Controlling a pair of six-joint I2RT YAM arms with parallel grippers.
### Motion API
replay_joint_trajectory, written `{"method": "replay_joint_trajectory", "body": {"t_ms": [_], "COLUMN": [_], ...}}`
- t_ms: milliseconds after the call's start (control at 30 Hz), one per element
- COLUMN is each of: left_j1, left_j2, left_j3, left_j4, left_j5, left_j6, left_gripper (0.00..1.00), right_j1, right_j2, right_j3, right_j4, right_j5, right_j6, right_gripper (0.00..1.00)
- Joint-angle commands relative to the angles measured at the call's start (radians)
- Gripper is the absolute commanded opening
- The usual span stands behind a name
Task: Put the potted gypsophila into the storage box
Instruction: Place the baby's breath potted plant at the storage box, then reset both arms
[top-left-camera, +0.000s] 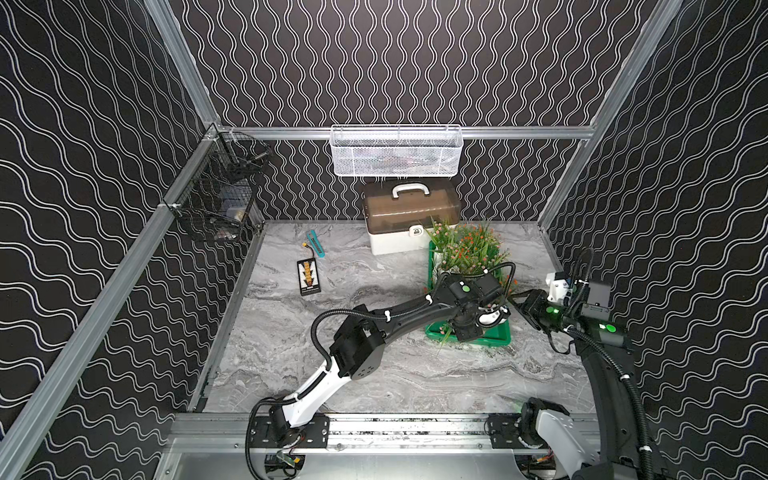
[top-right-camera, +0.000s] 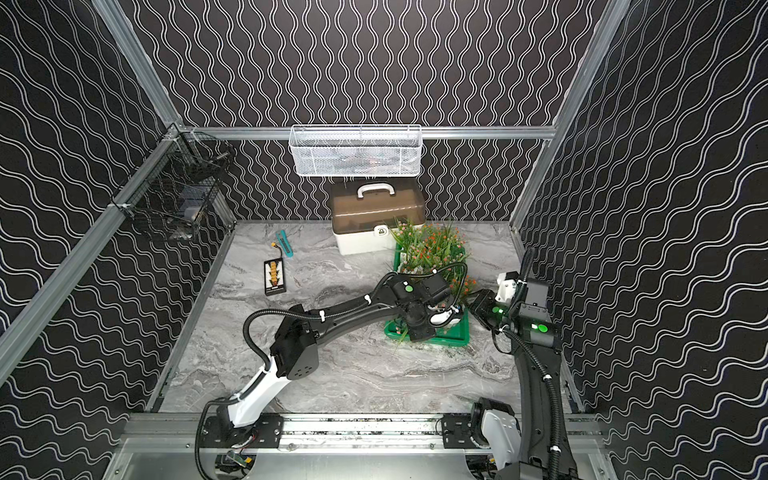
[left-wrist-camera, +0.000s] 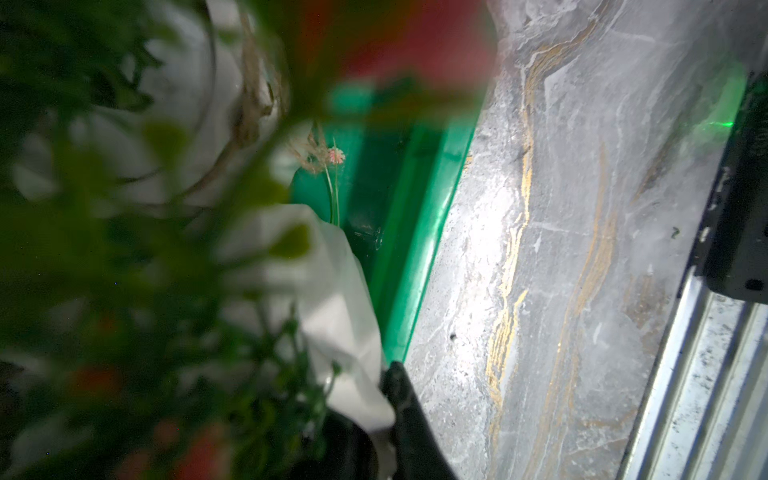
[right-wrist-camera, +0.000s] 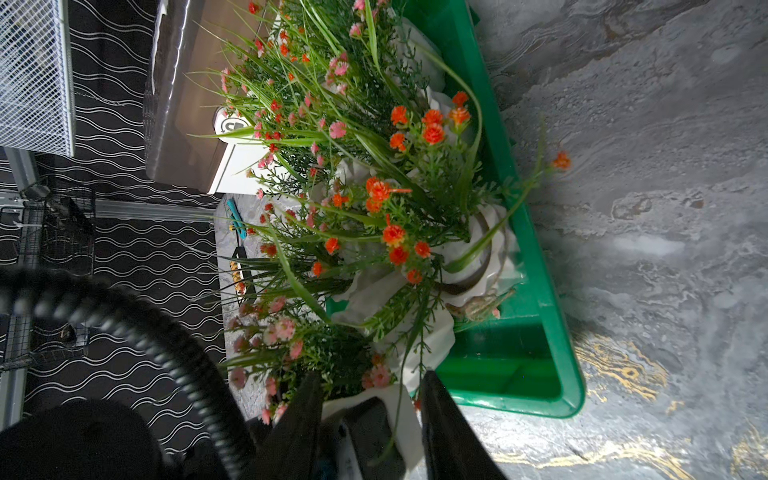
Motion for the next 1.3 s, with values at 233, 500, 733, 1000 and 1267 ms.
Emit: {"method": "replay_joint_trajectory", "body": {"t_ms": [233,500,733,1000,1267], "left_j1": [0.007,0.005,0.005,0.005,0.02], "left_j2": [-0.079,-0.173,-0.26,-0.47,-0.779], "left_j3": [-0.064,-0.154,-0.249,-0.438,-0.746], "left_j4": [0.013,0.08,0.156,0.314,0.547], "left_j5": [-0.086,-0.059,-0.001,0.063,0.034], "left_j6": [-0.023,-0.045,-0.056,-0.103,-0.207], "left_gripper": [0.38,0.39,0.39,0.44,0.46], "right_j1": [0.0,0.001,0.001,0.0,0.0], "right_j2": [-0.002,-0.002,-0.001,-0.008,-0.023], "right_j3": [0.002,0.002,0.002,0.008,0.014], "right_j4": [0.001,0.001,0.004,0.003,0.004], "right_j5": [-0.01,-0.012,-0.01,0.002,0.007], "right_j6": [-0.009,-0.009,-0.011,-0.021,-0.025], "right_gripper": [0.41,0.41,0.41,0.43,0.45]}}
